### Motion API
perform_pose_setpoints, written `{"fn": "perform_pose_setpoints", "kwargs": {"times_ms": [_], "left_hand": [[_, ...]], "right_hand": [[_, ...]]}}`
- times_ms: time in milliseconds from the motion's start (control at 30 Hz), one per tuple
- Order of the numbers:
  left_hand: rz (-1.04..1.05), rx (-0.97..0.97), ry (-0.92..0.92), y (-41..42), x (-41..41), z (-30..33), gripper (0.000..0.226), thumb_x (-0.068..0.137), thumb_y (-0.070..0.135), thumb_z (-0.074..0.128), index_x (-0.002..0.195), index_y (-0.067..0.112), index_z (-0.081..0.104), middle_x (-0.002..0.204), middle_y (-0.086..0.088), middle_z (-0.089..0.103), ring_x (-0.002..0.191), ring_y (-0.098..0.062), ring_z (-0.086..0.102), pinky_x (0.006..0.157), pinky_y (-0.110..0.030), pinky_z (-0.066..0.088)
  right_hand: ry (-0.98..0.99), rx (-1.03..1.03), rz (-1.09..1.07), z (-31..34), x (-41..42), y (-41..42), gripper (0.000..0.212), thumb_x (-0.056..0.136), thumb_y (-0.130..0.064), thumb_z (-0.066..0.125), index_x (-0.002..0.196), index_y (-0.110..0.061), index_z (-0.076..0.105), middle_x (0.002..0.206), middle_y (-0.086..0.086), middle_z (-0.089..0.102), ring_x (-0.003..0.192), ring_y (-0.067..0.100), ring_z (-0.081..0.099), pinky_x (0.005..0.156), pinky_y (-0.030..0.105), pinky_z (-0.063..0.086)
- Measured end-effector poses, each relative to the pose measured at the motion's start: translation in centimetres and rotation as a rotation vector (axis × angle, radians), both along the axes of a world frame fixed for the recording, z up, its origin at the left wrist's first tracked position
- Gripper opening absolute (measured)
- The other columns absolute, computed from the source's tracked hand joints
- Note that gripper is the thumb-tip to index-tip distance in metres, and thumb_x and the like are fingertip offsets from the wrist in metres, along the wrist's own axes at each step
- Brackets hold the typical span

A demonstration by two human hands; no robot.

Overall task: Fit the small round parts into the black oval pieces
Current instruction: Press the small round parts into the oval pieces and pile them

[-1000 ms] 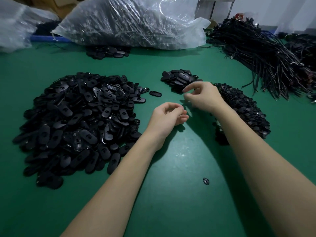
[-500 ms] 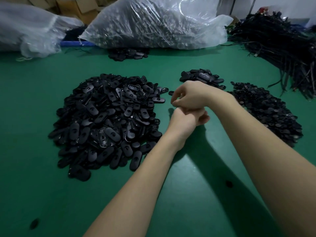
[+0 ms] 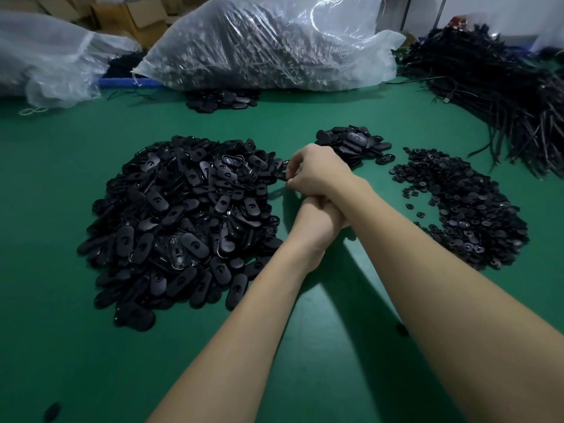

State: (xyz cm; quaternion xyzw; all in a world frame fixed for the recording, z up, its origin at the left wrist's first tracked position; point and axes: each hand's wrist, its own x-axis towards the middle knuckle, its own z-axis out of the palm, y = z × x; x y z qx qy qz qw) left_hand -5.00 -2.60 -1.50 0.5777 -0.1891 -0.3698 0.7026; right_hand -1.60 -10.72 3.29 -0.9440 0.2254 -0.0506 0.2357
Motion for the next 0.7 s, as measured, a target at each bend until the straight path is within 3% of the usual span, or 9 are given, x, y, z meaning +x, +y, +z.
{"fn": "perform_pose_setpoints", "kwargs": {"times_ms": [67,167,233,267,400,533,700], "left_hand": [[-0.005,-0.004,-0.086,-0.4,0.3,-0.5,0.026,0.091,0.002,0.051,0.113,0.012,0.062,0.105,-0.006,0.071,0.096,-0.020,0.069,0.085,-0.035,0.058],[0.024,0.014,-0.086,-0.7,0.5,-0.7,0.026,0.093,-0.004,0.053,0.116,0.002,0.065,0.112,-0.016,0.074,0.103,-0.029,0.072,0.097,-0.048,0.057],[0.029,-0.002,-0.045,-0.7,0.6,-0.6,0.024,0.094,-0.002,0.056,0.117,-0.001,0.064,0.111,-0.018,0.074,0.098,-0.027,0.074,0.099,-0.045,0.056],[0.029,-0.002,-0.032,-0.7,0.6,-0.7,0.021,0.096,0.000,0.056,0.115,-0.003,0.065,0.109,-0.018,0.074,0.096,-0.025,0.074,0.098,-0.041,0.056],[0.070,-0.029,0.002,-0.8,0.4,-0.6,0.007,0.097,0.003,0.061,0.103,0.000,0.062,0.092,-0.013,0.072,0.077,-0.016,0.073,0.081,-0.027,0.060],[0.093,-0.008,-0.033,-0.6,0.3,-0.3,0.007,0.097,0.007,0.063,0.104,0.008,0.060,0.102,-0.016,0.071,0.081,-0.020,0.075,0.081,-0.028,0.060],[-0.037,-0.029,-0.162,0.0,0.0,-0.3,0.014,0.097,0.010,0.065,0.109,0.015,0.069,0.102,-0.005,0.075,0.085,-0.016,0.072,0.080,-0.023,0.058]], "right_hand": [[-0.044,0.065,-0.016,0.0,-1.2,-0.5,0.014,0.088,-0.015,0.068,0.080,-0.026,0.070,0.096,-0.001,0.073,0.097,0.023,0.068,0.088,0.039,0.059],[-0.153,0.106,-0.041,0.2,-3.5,-1.4,0.006,0.084,-0.018,0.069,0.084,-0.023,0.072,0.095,-0.004,0.074,0.097,0.016,0.067,0.086,0.029,0.055],[-0.241,0.122,-0.075,0.2,-5.6,-1.9,0.005,0.081,-0.020,0.071,0.080,-0.025,0.070,0.093,-0.010,0.074,0.087,0.006,0.065,0.073,0.015,0.046],[-0.288,0.140,-0.100,0.1,-6.7,-2.2,0.006,0.079,-0.020,0.072,0.077,-0.026,0.069,0.090,-0.012,0.074,0.081,0.003,0.064,0.069,0.014,0.044],[-0.382,0.290,-0.161,-0.5,-11.0,-3.5,0.007,0.076,-0.020,0.074,0.074,-0.021,0.067,0.075,-0.008,0.073,0.069,0.007,0.067,0.071,0.024,0.053],[-0.202,0.392,-0.077,0.0,-13.2,-4.9,0.010,0.080,-0.025,0.070,0.078,-0.015,0.070,0.062,-0.005,0.068,0.059,0.006,0.060,0.064,0.026,0.049],[0.006,0.427,-0.025,0.3,-13.8,-5.2,0.022,0.083,-0.032,0.064,0.072,-0.015,0.072,0.064,0.000,0.069,0.064,0.015,0.058,0.058,0.024,0.048]]}}
